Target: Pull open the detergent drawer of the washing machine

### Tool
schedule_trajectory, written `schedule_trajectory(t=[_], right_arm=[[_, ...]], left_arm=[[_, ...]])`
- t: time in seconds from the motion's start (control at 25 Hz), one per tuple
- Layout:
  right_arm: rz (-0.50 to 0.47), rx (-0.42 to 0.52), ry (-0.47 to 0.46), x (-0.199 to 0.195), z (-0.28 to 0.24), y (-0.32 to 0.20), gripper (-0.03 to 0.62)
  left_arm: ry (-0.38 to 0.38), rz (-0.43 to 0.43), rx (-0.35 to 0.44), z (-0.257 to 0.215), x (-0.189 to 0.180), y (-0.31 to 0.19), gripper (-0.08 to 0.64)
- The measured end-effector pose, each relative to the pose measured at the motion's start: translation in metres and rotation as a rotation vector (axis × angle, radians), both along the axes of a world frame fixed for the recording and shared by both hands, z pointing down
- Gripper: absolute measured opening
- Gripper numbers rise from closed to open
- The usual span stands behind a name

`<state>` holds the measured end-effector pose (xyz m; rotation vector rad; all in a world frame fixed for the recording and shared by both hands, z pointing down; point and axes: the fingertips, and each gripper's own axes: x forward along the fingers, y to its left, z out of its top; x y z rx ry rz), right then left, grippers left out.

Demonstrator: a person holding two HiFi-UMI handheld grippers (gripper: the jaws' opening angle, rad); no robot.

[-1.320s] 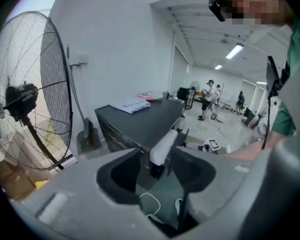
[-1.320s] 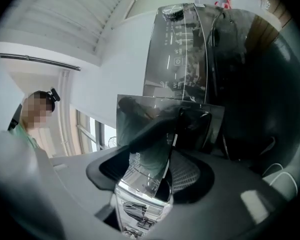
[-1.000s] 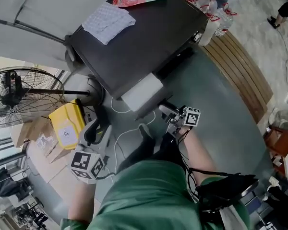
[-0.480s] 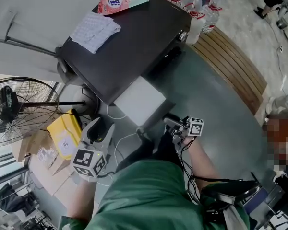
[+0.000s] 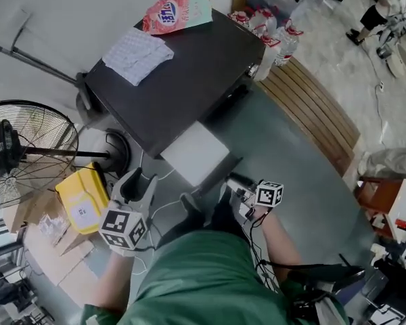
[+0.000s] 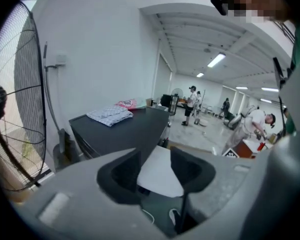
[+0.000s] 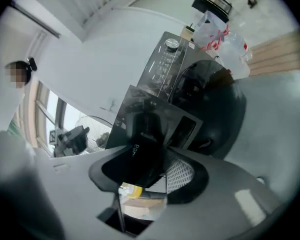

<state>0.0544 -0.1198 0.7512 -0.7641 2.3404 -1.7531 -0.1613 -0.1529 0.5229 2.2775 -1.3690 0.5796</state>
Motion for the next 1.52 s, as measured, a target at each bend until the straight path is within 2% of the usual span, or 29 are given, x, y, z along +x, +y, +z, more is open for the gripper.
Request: schedule_trajectory(t=[0.08,0.2,0.28,0.32,0.4,0.6,0.88,1.08,1.36,1.52], right_arm=[[-0.005,0.004,0.142,0.005,-0.003,0.005,0.175],[0.041,0.057,0.307,0.017,-0.028,-0.004,0.152],[0.079,0.107,0.405,0.023,-0.053,-0.017,0.094],[0.088,0.139,0.455,0.024,-0.066,-0.024,0.062],[0.089,0.224,0.538,0.023,-0.099,-0.039,0.040],[0.117,0.471,0.656,0.006,-0.198,-0.072,0.038],[0.221,0.748,0.682,-0.020,-0.322,-0.088,0.031],[0.238,0.893,0.683,-0.036,-0.383,-0.087,0.031],[0.202,1.010,0.677,-0.056,-0.418,-0.076,0.031],[0.210,1.045,0.668,-0.058,-0.433,-0.071,0.031]], left_arm=[[0.012,-0.022,0.016,-0.008,-0.010,0.000,0.181],[0.026,-0.063,0.046,-0.020,-0.029,-0.002,0.176],[0.030,-0.095,0.057,-0.025,-0.044,-0.003,0.172],[0.033,-0.112,0.060,-0.026,-0.051,-0.003,0.169],[0.049,-0.142,0.063,-0.027,-0.061,-0.002,0.163],[0.093,-0.166,0.093,-0.039,-0.068,-0.008,0.153],[0.116,-0.161,0.187,-0.075,-0.067,-0.024,0.150],[0.108,-0.137,0.277,-0.114,-0.063,-0.035,0.147],[0.046,-0.077,0.390,-0.154,-0.045,-0.037,0.147],[0.041,-0.062,0.426,-0.170,-0.040,-0.037,0.147]])
